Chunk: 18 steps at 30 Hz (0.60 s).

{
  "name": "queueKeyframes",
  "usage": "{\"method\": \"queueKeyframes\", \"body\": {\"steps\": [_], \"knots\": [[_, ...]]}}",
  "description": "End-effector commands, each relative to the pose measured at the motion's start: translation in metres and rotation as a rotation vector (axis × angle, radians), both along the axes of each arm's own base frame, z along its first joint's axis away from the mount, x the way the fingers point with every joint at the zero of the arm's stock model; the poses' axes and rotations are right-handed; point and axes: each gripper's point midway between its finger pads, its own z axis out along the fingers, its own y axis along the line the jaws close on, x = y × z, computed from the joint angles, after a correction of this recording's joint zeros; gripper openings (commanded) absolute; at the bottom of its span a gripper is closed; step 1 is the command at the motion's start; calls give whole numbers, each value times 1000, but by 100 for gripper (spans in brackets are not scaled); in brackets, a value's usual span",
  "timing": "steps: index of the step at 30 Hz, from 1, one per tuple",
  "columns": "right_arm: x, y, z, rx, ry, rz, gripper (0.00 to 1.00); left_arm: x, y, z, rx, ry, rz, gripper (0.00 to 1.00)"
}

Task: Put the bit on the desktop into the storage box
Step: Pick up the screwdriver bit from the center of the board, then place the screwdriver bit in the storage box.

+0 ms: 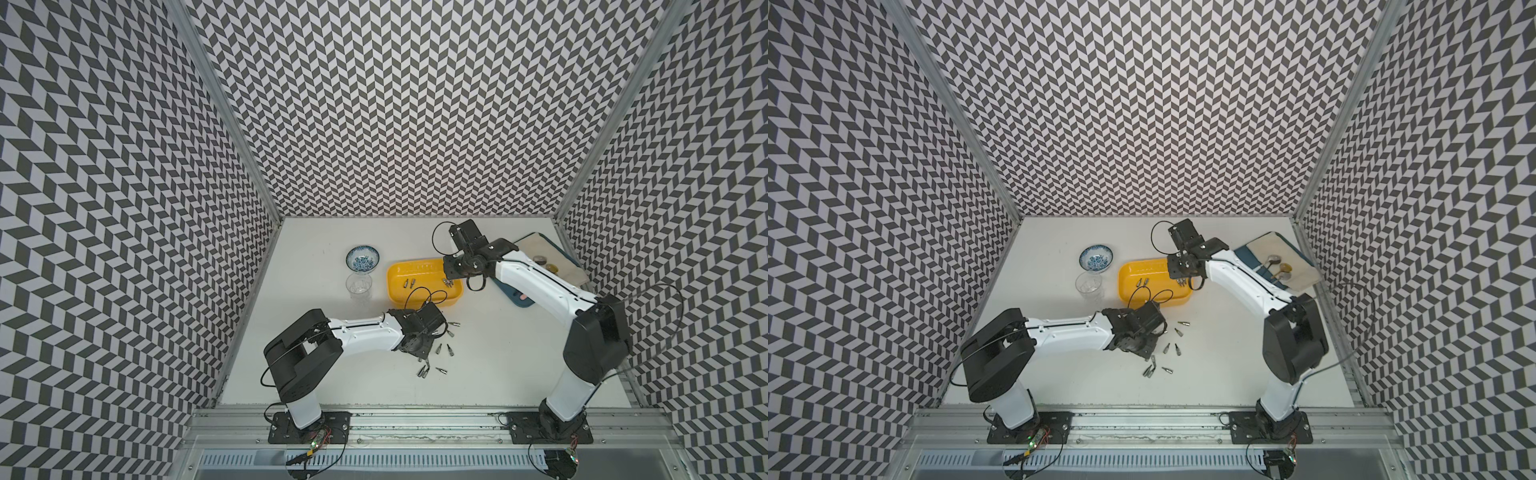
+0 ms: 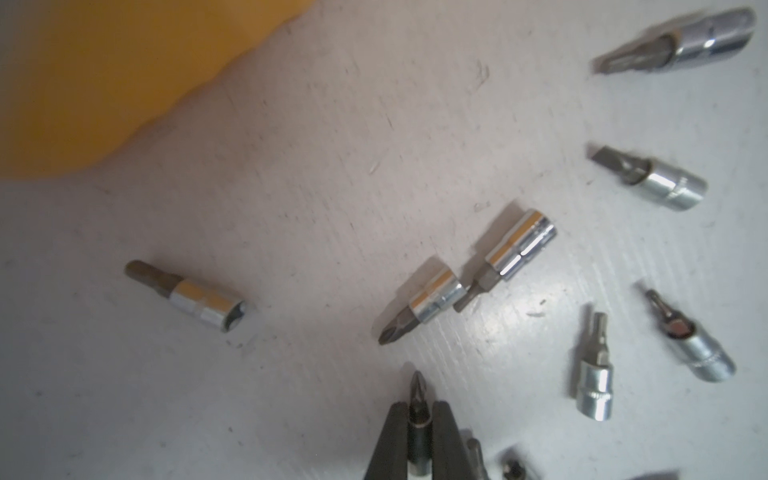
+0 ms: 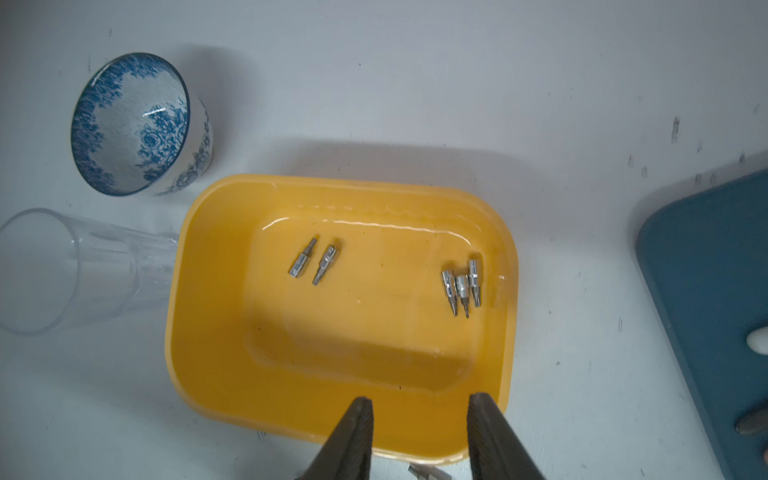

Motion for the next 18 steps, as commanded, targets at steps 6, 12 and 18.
{"method": "queueKeyframes", "body": {"steps": [6,12,18], "knots": [[-64,-31,-12,54,11,-79,46,6,-4,59,-57,-49,1,0],[-98,-42,-16,108,28,-76,47,33,-6,105,-122,-85,9,0],[-127,-50,-36,144,62,-73,47,93,-11,131,-141,-135,-2,0]]}}
